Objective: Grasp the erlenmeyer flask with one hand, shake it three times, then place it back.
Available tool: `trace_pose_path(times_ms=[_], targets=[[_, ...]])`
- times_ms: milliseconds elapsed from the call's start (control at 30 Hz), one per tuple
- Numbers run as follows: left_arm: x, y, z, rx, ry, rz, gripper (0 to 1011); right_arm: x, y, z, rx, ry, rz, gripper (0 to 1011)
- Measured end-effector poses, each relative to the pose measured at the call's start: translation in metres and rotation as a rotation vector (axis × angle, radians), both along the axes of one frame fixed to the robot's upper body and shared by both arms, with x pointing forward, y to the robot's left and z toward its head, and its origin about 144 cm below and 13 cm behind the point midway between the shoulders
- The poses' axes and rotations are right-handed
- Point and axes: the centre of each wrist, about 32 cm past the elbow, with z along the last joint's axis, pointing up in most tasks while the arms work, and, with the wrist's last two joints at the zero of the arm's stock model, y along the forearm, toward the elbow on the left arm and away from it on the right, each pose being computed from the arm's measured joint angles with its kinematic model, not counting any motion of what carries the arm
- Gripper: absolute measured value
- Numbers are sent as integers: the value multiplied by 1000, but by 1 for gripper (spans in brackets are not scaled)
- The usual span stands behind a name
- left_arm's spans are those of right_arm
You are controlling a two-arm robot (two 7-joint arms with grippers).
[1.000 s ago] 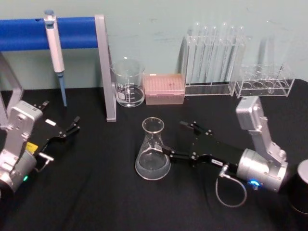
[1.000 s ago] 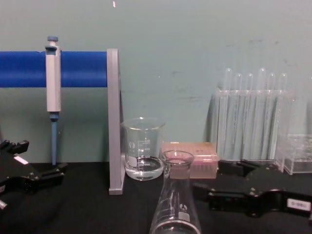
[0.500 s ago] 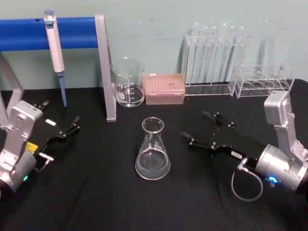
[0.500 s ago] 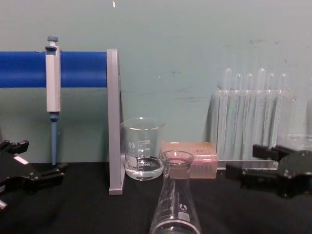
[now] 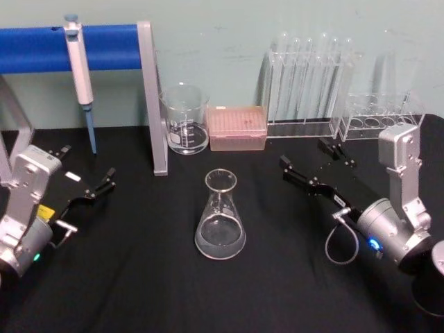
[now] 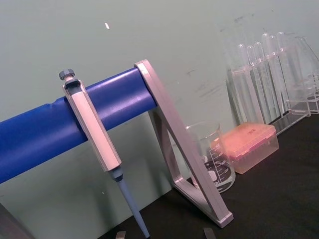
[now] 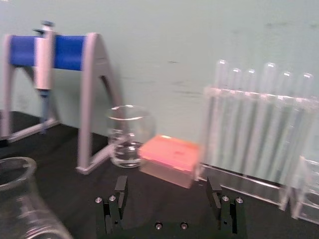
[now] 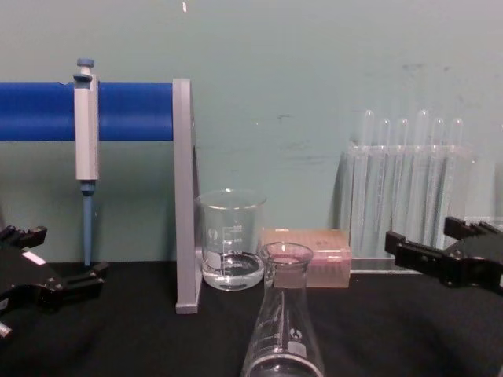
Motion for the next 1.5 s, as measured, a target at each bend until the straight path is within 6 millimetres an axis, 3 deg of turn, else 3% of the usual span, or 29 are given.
trace_pose_path(times_ms=[567, 1500], targets=[[0, 0, 0, 0, 0, 0, 1001, 12, 18, -38, -32, 32, -144, 1003], [0, 0, 0, 0, 0, 0, 1001, 12, 21, -43, -51, 50, -134, 1003]])
